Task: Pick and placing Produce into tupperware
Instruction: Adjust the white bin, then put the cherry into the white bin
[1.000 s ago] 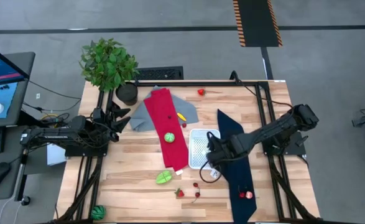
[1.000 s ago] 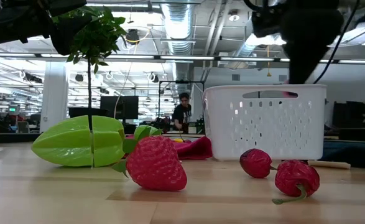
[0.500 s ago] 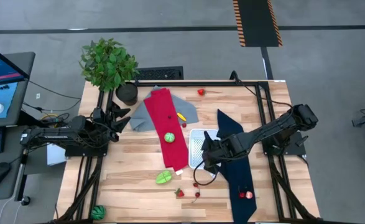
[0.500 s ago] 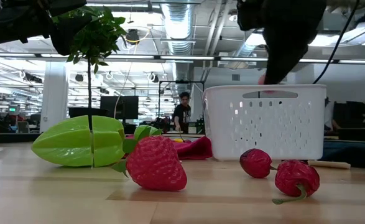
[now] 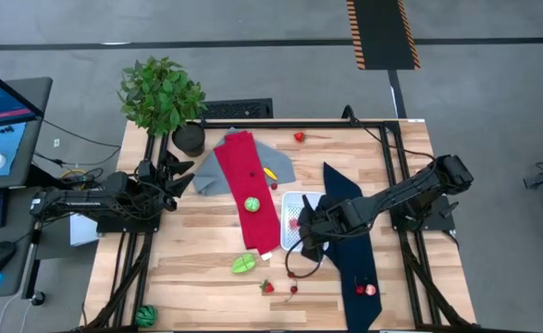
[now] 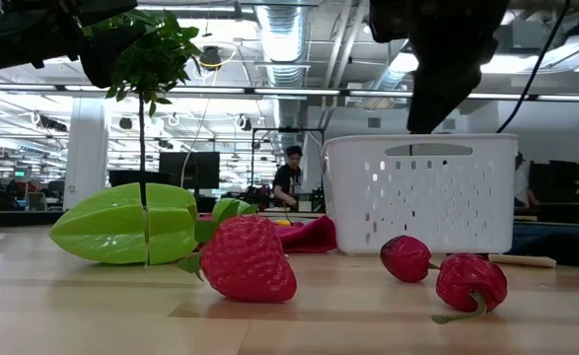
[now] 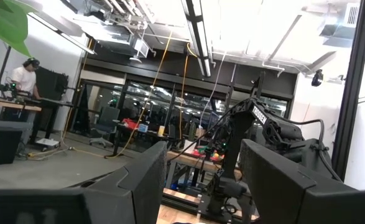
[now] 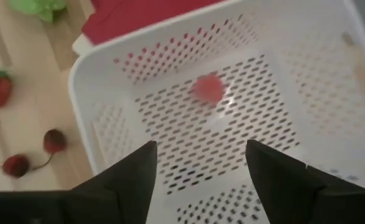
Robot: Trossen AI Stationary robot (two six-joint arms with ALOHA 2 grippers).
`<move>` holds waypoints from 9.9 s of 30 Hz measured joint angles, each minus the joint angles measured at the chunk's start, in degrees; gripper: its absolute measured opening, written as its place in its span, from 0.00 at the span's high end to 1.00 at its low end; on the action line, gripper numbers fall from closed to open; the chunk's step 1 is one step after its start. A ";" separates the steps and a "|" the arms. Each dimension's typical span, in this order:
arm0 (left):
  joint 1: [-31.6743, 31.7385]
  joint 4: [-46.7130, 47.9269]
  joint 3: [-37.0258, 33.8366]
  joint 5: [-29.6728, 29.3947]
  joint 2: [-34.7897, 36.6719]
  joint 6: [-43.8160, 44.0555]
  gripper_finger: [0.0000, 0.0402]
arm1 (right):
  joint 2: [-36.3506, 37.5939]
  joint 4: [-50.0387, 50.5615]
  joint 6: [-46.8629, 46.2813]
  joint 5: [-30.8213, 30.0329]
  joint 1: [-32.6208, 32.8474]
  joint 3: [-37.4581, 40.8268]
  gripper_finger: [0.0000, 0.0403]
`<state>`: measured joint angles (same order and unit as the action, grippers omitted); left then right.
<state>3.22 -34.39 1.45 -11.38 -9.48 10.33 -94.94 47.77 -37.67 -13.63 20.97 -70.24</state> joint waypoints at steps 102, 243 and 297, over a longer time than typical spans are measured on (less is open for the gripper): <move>-0.02 0.31 0.00 -0.63 0.00 0.92 0.51 | 0.02 11.26 -30.62 10.38 16.06 5.40 0.78; -0.02 3.89 0.00 3.50 -0.02 10.45 0.51 | -12.31 3.01 -73.24 21.34 29.86 4.87 0.98; -0.02 4.00 -0.01 3.50 -0.01 10.39 0.51 | -12.31 22.36 -37.29 -2.97 8.12 -13.11 0.97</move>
<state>3.20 -30.39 1.44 -7.88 -9.48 20.72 -107.24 70.13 -74.96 -16.60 29.10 -83.35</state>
